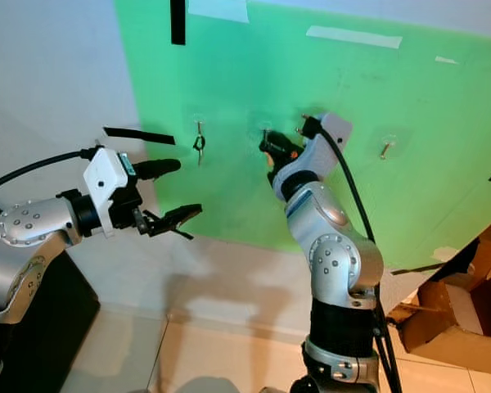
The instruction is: Hang keys on a hook
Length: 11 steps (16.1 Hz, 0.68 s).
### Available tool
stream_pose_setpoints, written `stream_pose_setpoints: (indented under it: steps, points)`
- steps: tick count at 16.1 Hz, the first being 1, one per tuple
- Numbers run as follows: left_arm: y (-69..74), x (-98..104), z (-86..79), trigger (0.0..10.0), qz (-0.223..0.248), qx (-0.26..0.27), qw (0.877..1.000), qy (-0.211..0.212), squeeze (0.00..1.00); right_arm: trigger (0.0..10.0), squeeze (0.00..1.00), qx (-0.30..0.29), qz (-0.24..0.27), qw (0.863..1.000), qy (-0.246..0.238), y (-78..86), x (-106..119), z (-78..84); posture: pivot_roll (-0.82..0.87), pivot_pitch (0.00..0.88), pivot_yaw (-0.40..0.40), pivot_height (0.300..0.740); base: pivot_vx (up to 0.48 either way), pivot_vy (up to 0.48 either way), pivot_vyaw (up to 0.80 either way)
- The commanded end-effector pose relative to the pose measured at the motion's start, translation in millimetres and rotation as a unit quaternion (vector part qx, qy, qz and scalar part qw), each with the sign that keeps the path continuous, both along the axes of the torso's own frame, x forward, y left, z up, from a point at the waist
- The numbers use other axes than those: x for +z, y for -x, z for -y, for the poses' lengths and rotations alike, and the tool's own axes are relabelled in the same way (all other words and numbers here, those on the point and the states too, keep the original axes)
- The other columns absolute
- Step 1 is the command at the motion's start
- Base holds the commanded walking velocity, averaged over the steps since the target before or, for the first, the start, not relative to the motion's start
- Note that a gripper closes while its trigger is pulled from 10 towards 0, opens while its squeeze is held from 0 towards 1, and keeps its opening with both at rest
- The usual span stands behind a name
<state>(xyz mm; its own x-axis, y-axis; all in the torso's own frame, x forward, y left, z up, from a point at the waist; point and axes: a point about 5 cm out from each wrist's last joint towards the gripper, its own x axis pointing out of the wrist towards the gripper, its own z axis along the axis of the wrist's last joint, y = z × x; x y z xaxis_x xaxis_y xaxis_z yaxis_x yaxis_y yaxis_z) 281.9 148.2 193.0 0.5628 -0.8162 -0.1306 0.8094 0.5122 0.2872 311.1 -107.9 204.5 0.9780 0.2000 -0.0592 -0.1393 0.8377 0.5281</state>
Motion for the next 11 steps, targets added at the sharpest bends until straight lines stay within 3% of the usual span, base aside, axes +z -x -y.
stream_pose_setpoints:
  steps: [1, 9, 11]
  points:
    - [-0.5, 0.8, 1.9, 10.0, -0.001, -0.004, 1.0, -0.001, 0.0, 10.0, 0.0, -0.015, 0.01, 1.0, -0.002, -2.7, 5.2, 3.7, -0.01, 0.0, -0.062, 0.74, 0.0, 0.0, 0.0]
    - [-1.6, 1.3, 1.9, 10.0, 0.0, -0.004, 1.0, -0.002, 0.0, 10.0, 0.0, -0.015, 0.007, 1.0, -0.003, -4.9, 3.4, 0.7, -0.01, 0.0, -0.06, 0.74, 0.0, 0.0, 0.0]
    - [-2.4, 1.3, 1.8, 10.0, 0.0, -0.004, 1.0, -0.003, 0.0, 10.0, 0.0, -0.015, -0.012, 1.0, 0.02, -5.3, -5.5, 0.6, -0.01, 0.0, -0.061, 0.74, 0.0, 0.0, 0.0]
